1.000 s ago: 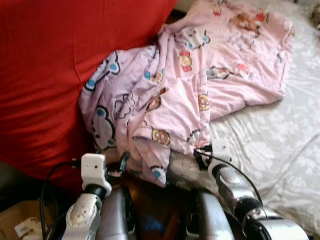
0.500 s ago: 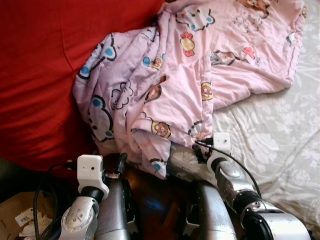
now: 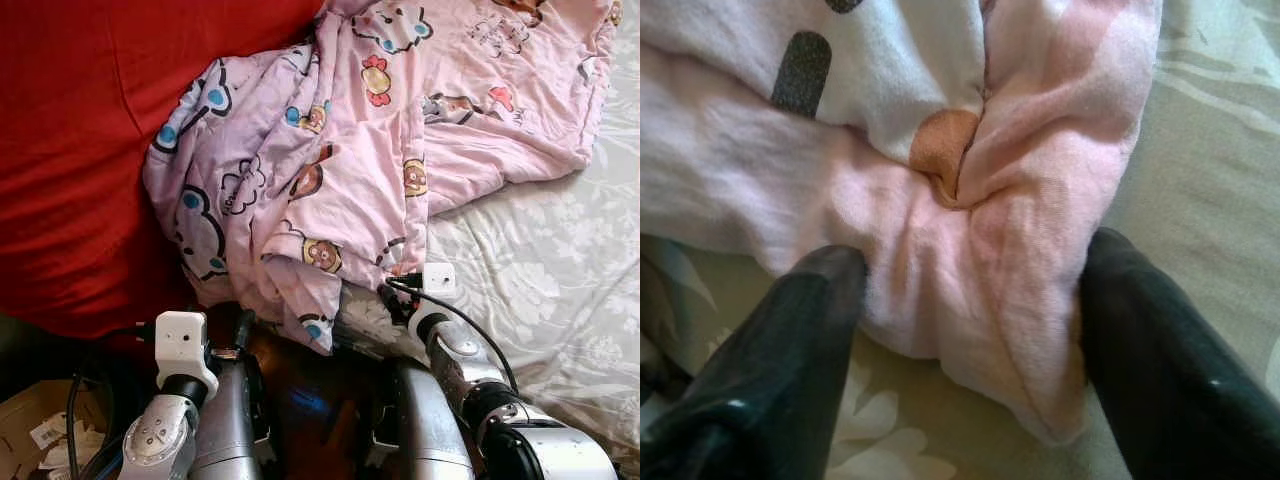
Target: Clean up the room
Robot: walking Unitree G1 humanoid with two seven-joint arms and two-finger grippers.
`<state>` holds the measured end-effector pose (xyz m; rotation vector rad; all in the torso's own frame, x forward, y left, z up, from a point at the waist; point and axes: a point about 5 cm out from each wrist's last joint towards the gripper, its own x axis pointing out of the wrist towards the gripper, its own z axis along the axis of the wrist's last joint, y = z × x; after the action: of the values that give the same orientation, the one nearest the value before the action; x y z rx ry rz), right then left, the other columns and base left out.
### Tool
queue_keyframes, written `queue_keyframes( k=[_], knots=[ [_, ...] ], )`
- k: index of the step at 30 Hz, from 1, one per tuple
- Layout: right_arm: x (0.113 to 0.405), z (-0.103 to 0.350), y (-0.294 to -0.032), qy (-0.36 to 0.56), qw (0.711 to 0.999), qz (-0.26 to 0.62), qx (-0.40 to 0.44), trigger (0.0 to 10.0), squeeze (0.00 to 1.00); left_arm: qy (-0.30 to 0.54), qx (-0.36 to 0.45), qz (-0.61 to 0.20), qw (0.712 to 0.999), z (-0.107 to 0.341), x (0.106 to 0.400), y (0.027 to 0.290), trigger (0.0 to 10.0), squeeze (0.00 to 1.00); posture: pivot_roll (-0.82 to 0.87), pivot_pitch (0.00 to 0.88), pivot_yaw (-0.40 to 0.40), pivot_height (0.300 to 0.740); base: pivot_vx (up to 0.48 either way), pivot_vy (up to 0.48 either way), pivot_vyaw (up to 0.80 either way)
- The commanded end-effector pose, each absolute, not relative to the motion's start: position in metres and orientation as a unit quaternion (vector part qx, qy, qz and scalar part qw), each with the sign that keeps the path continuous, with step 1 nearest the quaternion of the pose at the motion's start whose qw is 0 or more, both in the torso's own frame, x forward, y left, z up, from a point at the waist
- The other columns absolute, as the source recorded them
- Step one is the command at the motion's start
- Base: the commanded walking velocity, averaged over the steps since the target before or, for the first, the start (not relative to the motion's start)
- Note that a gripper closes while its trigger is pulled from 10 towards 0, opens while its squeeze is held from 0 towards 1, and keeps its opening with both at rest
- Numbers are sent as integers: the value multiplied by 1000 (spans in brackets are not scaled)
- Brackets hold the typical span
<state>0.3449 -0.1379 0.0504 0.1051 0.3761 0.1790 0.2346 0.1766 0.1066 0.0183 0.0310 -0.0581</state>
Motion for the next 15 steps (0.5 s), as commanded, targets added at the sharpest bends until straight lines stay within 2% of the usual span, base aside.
queue_keyframes(
  k=[1,15],
  knots=[
    [332,33,-136,218,970,95,51,0,0,28,3,-30,999,104,229,175,10000,0,130,388,-50,585,0,0,0],
    [333,34,-136,213,971,94,52,0,0,29,3,-28,999,102,231,176,10000,0,125,378,-54,585,0,0,0]
  ],
)
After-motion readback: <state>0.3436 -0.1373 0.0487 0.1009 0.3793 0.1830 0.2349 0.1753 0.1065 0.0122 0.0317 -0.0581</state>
